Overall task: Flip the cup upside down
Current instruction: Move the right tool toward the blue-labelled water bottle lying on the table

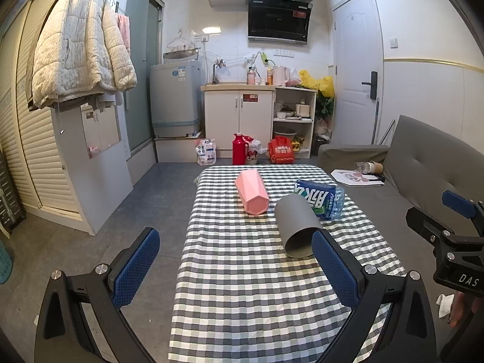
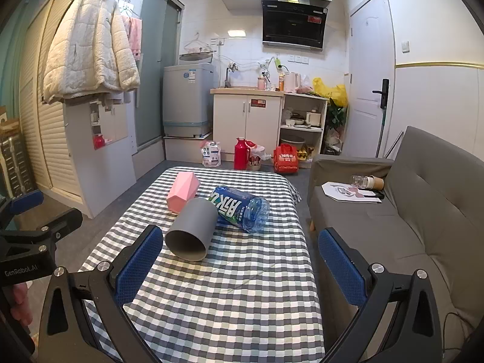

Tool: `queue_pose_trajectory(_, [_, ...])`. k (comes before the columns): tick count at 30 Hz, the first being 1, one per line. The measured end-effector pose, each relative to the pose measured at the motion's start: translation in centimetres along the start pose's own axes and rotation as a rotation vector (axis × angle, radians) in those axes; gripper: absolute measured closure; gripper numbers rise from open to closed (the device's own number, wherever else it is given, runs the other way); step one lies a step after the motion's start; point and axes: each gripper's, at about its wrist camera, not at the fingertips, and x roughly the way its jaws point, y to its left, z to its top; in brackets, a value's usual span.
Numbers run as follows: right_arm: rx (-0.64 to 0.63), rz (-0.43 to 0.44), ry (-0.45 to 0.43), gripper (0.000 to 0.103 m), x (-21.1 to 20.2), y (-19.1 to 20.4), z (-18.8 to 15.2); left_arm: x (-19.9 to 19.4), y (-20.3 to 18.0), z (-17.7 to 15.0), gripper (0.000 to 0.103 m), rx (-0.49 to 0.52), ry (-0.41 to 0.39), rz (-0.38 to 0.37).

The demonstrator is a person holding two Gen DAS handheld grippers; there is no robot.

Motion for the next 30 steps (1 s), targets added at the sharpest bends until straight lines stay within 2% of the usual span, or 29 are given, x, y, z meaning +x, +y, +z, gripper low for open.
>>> queue_pose_trajectory(30, [-0.016,0.012,-0.003,0.0,-0.5,0.28,0.58,-0.49,-0.17,0.24,0.0,-0.007,-0.003,-0.004])
